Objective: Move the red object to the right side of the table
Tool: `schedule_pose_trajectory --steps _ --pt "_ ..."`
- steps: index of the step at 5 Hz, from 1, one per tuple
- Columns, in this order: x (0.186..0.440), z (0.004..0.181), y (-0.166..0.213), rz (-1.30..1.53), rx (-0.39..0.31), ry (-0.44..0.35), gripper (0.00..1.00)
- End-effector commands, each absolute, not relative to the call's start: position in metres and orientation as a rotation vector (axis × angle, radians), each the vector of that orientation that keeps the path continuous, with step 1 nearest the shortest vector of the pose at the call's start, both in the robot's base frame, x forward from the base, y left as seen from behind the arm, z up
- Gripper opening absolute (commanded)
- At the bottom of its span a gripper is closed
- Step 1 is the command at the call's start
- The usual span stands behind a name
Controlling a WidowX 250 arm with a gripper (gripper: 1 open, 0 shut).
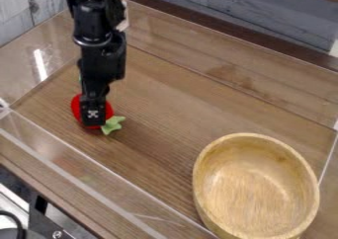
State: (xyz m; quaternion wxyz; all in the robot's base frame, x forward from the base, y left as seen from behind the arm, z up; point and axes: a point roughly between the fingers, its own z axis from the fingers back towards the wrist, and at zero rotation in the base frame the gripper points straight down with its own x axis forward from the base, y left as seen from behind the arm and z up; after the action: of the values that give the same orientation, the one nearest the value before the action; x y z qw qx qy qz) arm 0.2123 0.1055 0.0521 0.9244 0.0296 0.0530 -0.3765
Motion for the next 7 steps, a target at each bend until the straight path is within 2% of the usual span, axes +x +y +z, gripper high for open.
schedule_pose_trajectory --steps 1,2,3,7 --pt "0.215 0.049 0.109 -0.732 0.078 0.094 1.00" --pt "0.212 0.048 0.114 -0.653 0.069 0.095 1.00" --pt "0.210 0.049 0.117 -0.579 0.060 0.096 0.00" --pt "0.200 0.023 0.110 -0.555 -0.009 0.088 0.00"
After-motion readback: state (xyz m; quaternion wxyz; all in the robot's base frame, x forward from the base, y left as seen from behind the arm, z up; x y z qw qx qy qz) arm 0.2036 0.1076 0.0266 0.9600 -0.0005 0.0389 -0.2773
